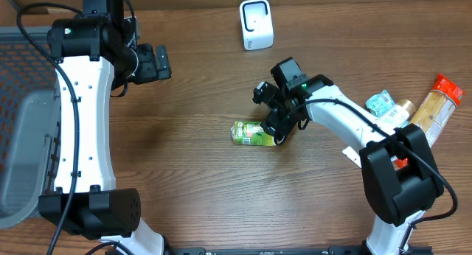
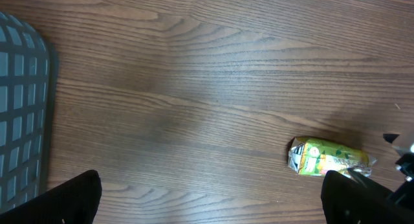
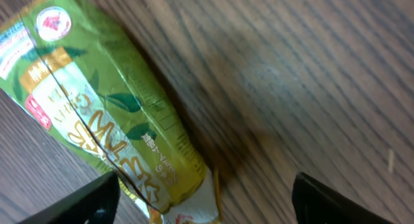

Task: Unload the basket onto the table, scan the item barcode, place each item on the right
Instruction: 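Grasp the green snack pack with the right gripper and lift it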

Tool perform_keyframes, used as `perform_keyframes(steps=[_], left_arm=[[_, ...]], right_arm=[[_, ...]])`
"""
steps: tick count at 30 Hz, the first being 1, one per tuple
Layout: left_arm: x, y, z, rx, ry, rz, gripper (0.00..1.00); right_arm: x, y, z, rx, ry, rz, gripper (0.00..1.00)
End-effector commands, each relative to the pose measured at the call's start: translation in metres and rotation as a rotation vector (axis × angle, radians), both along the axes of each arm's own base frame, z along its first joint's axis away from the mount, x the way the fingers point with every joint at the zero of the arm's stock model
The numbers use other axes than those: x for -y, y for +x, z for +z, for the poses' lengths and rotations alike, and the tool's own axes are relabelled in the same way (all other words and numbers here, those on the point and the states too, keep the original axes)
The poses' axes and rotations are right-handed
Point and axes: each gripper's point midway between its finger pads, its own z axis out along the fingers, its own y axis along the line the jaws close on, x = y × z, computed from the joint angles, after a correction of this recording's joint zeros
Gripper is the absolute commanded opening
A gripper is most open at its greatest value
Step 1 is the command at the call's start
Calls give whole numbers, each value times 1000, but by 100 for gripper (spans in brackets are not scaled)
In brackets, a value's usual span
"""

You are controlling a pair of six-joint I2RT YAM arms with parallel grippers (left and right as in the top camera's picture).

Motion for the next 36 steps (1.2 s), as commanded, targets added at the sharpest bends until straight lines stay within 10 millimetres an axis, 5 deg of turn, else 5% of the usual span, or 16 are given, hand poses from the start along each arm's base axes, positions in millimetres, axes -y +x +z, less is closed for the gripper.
perform_keyframes(steps=[1, 8, 12, 15, 20, 25, 30, 36], left_arm=[[-2, 1, -4, -12, -3, 14, 100], [-2, 1, -4, -12, -4, 14, 99], [-2, 1, -4, -12, -3, 14, 100], [-2, 1, -4, -12, -4, 14, 100], [-2, 1, -4, -13, -4, 14, 100], [-2, 1, -4, -13, -4, 14, 99], [-2, 1, -4, -12, -4, 14, 100], [-2, 1, -4, -12, -4, 14, 100]], right_arm=[[3, -12, -8, -27, 9, 12, 81], [-2, -33, -17, -109, 63, 21, 67], [-7, -37, -16, -126, 94, 29, 27], [-9, -37, -14, -143, 107, -11, 6], [-14, -30, -1, -197, 130, -184, 4], [-44, -20, 24, -325, 309, -445, 4], [-27, 10, 11, -308, 300, -941, 4], [-25, 15, 5, -302, 325, -1029, 9]])
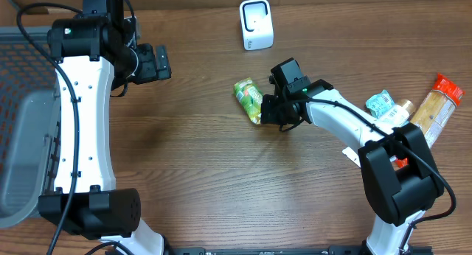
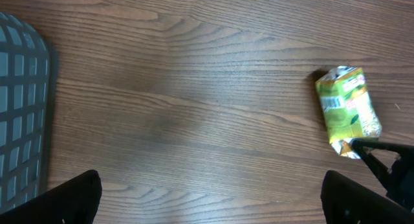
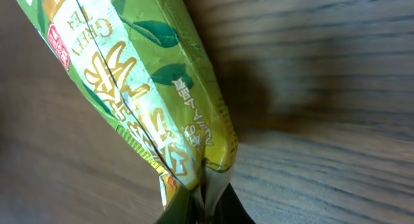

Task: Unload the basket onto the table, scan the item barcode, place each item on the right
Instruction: 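Grasp the green snack pack with the right gripper and lift it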

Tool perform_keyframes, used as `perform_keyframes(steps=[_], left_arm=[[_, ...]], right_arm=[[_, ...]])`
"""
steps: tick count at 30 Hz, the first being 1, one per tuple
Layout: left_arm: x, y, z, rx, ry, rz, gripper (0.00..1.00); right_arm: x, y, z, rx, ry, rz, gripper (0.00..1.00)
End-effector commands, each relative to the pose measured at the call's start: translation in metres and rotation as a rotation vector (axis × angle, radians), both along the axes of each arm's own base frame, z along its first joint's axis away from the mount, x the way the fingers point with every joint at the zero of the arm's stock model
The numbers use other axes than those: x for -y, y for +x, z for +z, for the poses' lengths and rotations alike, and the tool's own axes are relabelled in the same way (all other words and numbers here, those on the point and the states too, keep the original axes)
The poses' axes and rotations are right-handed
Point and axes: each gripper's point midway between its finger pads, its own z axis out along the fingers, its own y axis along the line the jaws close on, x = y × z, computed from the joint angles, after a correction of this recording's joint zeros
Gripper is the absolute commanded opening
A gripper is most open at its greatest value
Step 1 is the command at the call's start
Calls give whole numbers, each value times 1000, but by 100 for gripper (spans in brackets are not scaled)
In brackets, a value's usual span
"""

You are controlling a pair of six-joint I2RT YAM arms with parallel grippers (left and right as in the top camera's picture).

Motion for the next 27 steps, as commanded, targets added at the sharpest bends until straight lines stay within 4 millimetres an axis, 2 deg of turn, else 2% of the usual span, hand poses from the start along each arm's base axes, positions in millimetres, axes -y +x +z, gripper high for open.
perform_keyframes(steps=[1, 3, 6, 8, 11, 14, 17, 20, 23, 27], left_arm=[[-2, 1, -4, -12, -4, 14, 100], [-2, 1, -4, -12, -3, 14, 100], [-2, 1, -4, -11, -3, 14, 100], [-2, 1, -4, -11, -4, 14, 100], [-2, 1, -4, -12, -4, 14, 100], [-2, 1, -4, -12, -4, 14, 100], [-2, 1, -4, -12, -4, 14, 100], [-2, 1, -4, -12, -4, 14, 100], [-2, 1, -4, -12, -4, 14, 100], [-2, 1, -4, -11, -4, 14, 100]], right_arm=[[3, -2, 1, -48, 15, -120, 13], [4, -4, 0, -46, 6, -85, 27], [-1, -8, 2, -2, 8, 61, 66], [-2, -7, 2, 42, -8, 143, 77], [-5, 0, 4, 121, -17, 241, 85], [-11, 7, 2, 176, -12, 301, 87], [-22, 6, -7, 201, 29, 401, 86], [-31, -1, -15, 183, 88, 453, 77], [-32, -5, -21, 150, 96, 450, 67], [-32, -9, -23, 135, 94, 448, 66]])
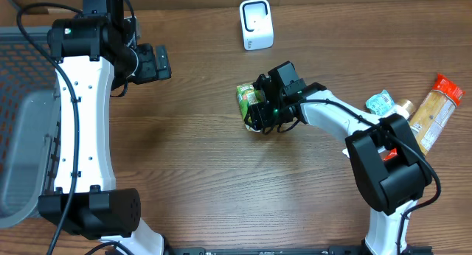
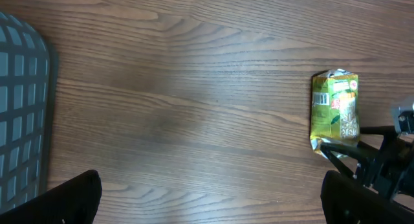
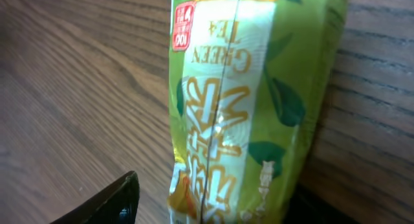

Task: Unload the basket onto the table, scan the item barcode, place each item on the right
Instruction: 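Grasp the green snack pack with the right gripper and lift it, then hold the green snack pack barcode up to the white scanner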

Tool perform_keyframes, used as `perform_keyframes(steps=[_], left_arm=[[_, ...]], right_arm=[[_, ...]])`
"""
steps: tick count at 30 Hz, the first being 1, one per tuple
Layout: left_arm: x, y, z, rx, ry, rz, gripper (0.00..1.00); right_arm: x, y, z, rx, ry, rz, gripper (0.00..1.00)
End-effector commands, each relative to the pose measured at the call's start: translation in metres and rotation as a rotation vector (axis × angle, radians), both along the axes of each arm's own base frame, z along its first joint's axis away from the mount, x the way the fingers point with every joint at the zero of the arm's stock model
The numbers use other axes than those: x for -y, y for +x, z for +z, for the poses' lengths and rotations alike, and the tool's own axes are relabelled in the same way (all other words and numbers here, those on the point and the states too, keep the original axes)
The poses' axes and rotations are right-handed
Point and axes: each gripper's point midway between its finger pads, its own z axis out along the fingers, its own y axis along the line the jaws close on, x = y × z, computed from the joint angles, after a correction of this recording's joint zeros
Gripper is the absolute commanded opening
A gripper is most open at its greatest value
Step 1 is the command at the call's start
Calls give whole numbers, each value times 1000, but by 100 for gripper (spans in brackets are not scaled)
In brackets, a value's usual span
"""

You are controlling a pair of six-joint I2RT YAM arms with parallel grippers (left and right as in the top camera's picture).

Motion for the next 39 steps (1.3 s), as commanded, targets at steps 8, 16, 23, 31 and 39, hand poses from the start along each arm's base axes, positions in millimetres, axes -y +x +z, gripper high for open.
perform_keyframes(steps=[8, 16, 23, 31, 39], left_arm=[[-2, 1, -4, -11, -3, 14, 100], [-2, 1, -4, -12, -3, 14, 100], [-2, 1, -4, -12, -3, 14, 100], [-2, 1, -4, -12, -3, 14, 100], [-2, 1, -4, -12, -4, 14, 100]], right_arm=[[-7, 6, -7, -5, 25, -46, 66], [-10, 12, -14, 13, 35, -46, 59], [-10, 12, -14, -5, 38, -64, 19], [-29, -7, 10, -112, 212, 17, 4], [-25, -10, 114, -124, 550, 121, 4]])
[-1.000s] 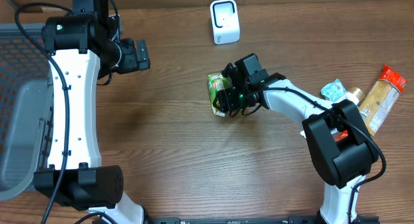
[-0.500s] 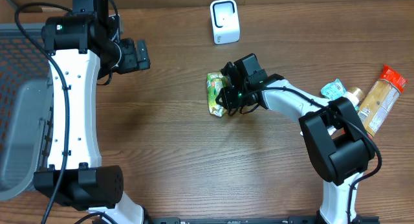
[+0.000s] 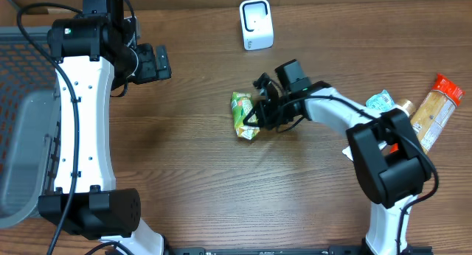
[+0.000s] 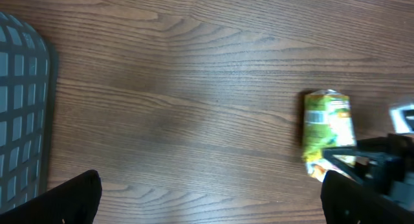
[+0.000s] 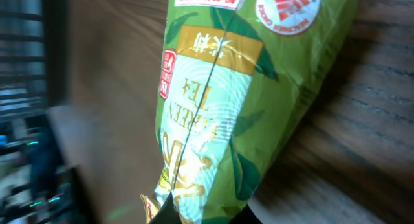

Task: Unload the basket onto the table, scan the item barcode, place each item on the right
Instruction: 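Hold the green snack pack barcode up to the white scanner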

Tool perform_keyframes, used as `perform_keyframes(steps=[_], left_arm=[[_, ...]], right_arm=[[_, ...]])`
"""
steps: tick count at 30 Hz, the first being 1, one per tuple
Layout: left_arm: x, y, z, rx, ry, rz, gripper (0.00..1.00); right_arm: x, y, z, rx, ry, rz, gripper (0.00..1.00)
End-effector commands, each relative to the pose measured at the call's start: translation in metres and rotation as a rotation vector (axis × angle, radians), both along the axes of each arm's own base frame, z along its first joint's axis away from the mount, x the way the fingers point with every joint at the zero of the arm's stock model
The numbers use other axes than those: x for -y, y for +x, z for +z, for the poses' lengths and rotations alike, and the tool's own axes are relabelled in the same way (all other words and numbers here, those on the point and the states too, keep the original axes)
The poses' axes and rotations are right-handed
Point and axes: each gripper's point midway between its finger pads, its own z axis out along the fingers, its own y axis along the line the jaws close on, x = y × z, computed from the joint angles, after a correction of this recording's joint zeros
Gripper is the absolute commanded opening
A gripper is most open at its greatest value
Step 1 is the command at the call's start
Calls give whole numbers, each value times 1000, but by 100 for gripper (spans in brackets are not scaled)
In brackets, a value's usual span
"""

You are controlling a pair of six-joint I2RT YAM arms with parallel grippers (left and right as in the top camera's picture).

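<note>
The green tea packet [image 3: 241,113] is left of the table's middle, and my right gripper [image 3: 258,116] is shut on its right end. It fills the right wrist view as a green printed packet [image 5: 226,101], its crimped end pinched in my right gripper [image 5: 200,214]; no barcode shows on this face. The left wrist view shows the packet [image 4: 325,125] at the right. The white scanner [image 3: 256,24] stands at the back of the table, apart from the packet. My left gripper [image 3: 153,63] hangs open high at the back left, as the left wrist view also shows [image 4: 210,201].
A grey wire basket [image 3: 22,122] takes up the left edge, its corner also in the left wrist view [image 4: 22,101]. At the right edge lie a teal packet [image 3: 381,102] and a long orange-and-red package [image 3: 436,106].
My right gripper's jaws stood apart at the packet; now they are shut on its end. The packet has shifted slightly left and toward the front edge. The left arm has not moved.
First the packet lay flat at mid-table with my right gripper open around its end. Then the gripper was shut on that end and the packet sat nearer the scanner. Then the jaws stood open beside it, and now they pinch it again, left of where it was.
</note>
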Motion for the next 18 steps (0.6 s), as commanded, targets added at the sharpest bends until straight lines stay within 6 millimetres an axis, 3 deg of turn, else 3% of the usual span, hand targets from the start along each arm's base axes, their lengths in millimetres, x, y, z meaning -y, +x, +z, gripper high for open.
perform_keyframes(steps=[1, 11, 14, 18], left_arm=[[-2, 1, -4, -13, -4, 14, 99], [-2, 1, -4, -12, -4, 14, 100], [-2, 1, -4, -12, -3, 14, 100], [-2, 1, -4, -12, -3, 14, 100]], right_arm=[[-2, 2, 107, 94, 302, 81, 4], [48, -18, 248, 301, 625, 185, 4], [57, -31, 280, 326, 695, 240, 4], [59, -40, 306, 332, 725, 281, 4]])
